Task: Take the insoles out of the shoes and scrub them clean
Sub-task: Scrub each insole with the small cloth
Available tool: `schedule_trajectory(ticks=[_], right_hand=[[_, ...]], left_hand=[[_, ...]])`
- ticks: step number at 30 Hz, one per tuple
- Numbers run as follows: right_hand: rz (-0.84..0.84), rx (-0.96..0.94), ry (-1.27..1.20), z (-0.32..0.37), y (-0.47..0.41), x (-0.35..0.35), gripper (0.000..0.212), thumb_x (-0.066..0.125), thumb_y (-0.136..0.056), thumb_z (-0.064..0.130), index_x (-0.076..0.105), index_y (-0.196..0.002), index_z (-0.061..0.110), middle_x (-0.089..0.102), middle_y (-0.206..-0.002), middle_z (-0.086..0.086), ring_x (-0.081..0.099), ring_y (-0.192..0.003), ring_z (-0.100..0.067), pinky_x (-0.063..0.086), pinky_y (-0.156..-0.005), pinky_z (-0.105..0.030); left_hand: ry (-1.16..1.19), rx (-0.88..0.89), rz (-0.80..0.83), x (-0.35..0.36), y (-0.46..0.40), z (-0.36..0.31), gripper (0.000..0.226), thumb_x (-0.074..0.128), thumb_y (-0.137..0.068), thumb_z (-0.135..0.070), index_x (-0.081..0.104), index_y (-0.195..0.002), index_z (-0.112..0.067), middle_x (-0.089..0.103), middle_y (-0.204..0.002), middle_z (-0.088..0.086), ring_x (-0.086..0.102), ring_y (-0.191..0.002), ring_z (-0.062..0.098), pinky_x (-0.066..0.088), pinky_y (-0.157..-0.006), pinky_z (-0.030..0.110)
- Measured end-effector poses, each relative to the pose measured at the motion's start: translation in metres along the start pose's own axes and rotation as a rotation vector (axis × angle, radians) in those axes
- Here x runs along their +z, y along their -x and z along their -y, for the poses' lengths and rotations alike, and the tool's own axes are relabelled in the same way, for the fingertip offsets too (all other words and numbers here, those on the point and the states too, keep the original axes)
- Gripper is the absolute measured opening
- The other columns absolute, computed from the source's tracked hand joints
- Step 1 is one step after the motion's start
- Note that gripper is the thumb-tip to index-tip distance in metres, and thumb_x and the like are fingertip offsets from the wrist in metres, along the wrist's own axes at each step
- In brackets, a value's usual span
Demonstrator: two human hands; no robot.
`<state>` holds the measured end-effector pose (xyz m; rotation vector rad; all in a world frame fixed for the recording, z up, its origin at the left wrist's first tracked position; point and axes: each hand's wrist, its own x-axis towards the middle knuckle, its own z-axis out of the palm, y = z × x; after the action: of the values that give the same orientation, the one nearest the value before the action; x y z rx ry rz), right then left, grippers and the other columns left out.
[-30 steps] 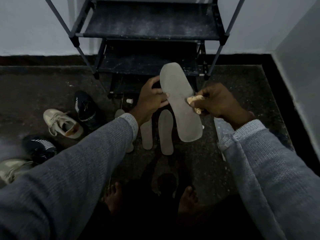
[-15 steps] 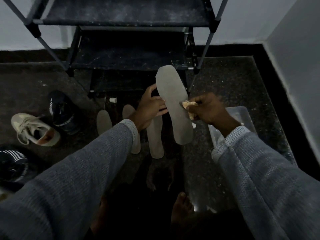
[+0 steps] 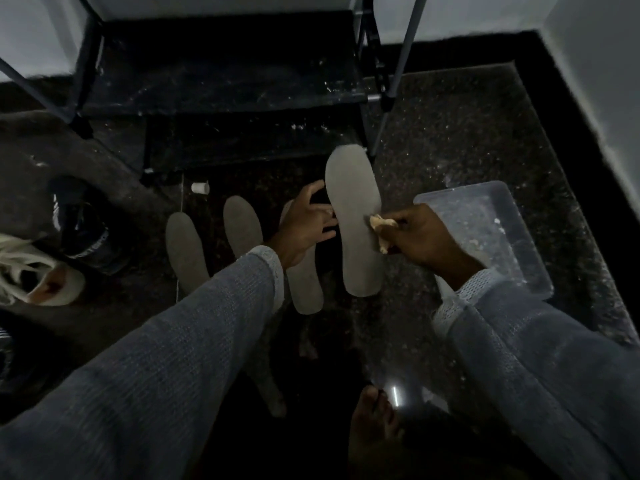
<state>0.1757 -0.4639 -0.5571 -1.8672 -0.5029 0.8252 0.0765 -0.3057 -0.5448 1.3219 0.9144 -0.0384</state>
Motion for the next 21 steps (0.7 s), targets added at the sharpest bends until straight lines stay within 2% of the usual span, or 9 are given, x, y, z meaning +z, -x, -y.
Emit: schedule_trajectory(ticks=[2,5,7,11,12,14,17,19,21], right_hand=[[-0.006,0.023,0.059,-0.021,-0.002,0.000,0.037,0.063,-0.092,0.022,0.069,-0.063,0.001,0.065,-0.063,-0.020,0.064,-0.063,-0.033,0.058,-0.070,-0.051],[-0.003,0.043,0.101,-0.047,-0.007,0.009,0.035,0.061,-0.094,0.020,0.071,-0.072,-0.006,0.065,-0.061,-0.021,0.063,-0.063,-0.035,0.056,-0.072,-0.055],[0.022,0.042,0.172,-0.061,-0.011,0.017,0.036,0.060,-0.095,0.021,0.072,-0.071,-0.003,0.065,-0.057,-0.015,0.062,-0.059,-0.026,0.056,-0.071,-0.048],[0.062,0.042,0.327,-0.079,-0.017,0.028,0.038,0.056,-0.097,0.023,0.066,-0.060,0.020,0.064,-0.059,0.002,0.064,-0.067,-0.020,0.050,-0.073,-0.030],[0.075,0.032,0.366,-0.084,-0.019,0.030,0.037,0.055,-0.097,0.022,0.066,-0.062,0.018,0.065,-0.062,0.000,0.065,-0.069,-0.021,0.050,-0.072,-0.030],[0.108,-0.017,0.411,-0.097,-0.024,0.031,0.031,0.055,-0.096,0.015,0.068,-0.071,0.003,0.067,-0.069,-0.010,0.065,-0.070,-0.027,0.052,-0.071,-0.035],[0.129,-0.070,0.495,-0.113,-0.030,0.035,0.017,0.056,-0.093,0.006,0.069,-0.089,-0.005,0.068,-0.084,-0.021,0.065,-0.076,-0.037,0.049,-0.072,-0.041],[0.102,-0.077,0.565,-0.117,-0.033,0.037,0.019,0.054,-0.094,0.009,0.069,-0.097,-0.004,0.069,-0.093,-0.021,0.065,-0.084,-0.036,0.048,-0.077,-0.039],[0.111,-0.064,0.627,-0.120,-0.036,0.038,0.023,0.054,-0.095,0.014,0.068,-0.098,-0.004,0.069,-0.097,-0.021,0.064,-0.087,-0.036,0.048,-0.080,-0.042]], left_hand=[[0.000,-0.030,0.021,0.004,-0.008,0.015,0.061,0.040,-0.095,0.004,0.029,-0.146,-0.026,0.064,-0.109,-0.001,0.066,-0.093,0.012,0.054,-0.073,0.026],[0.032,-0.061,0.030,0.011,-0.019,0.033,0.057,0.036,-0.095,0.007,0.032,-0.145,-0.020,0.063,-0.110,0.001,0.065,-0.085,0.011,0.053,-0.072,0.024],[0.035,-0.073,0.045,0.013,-0.023,0.042,0.050,0.036,-0.097,0.005,0.037,-0.143,-0.016,0.063,-0.107,0.000,0.063,-0.080,0.009,0.053,-0.065,0.020],[0.033,-0.085,0.062,0.013,-0.033,0.059,0.041,0.033,-0.099,0.003,0.043,-0.137,-0.009,0.061,-0.092,-0.006,0.061,-0.073,0.004,0.051,-0.055,0.012],[0.029,-0.094,0.059,0.012,-0.036,0.063,0.041,0.034,-0.100,0.002,0.042,-0.138,-0.009,0.060,-0.093,-0.006,0.059,-0.073,0.003,0.051,-0.058,0.013],[0.014,-0.112,0.061,0.011,-0.042,0.072,0.044,0.035,-0.100,0.000,0.037,-0.143,-0.010,0.060,-0.104,-0.005,0.060,-0.083,0.005,0.050,-0.075,0.020],[0.027,-0.150,0.041,0.009,-0.050,0.083,0.051,0.035,-0.100,-0.002,0.024,-0.150,-0.011,0.050,-0.140,0.005,0.053,-0.121,0.021,0.039,-0.100,0.034],[0.040,-0.156,0.027,0.009,-0.057,0.088,0.053,0.035,-0.100,-0.001,0.022,-0.151,-0.012,0.043,-0.146,0.008,0.046,-0.130,0.024,0.036,-0.105,0.036],[0.064,-0.146,0.011,0.007,-0.060,0.092,0.053,0.036,-0.100,-0.002,0.023,-0.151,-0.012,0.042,-0.147,0.009,0.048,-0.125,0.021,0.037,-0.103,0.034]])
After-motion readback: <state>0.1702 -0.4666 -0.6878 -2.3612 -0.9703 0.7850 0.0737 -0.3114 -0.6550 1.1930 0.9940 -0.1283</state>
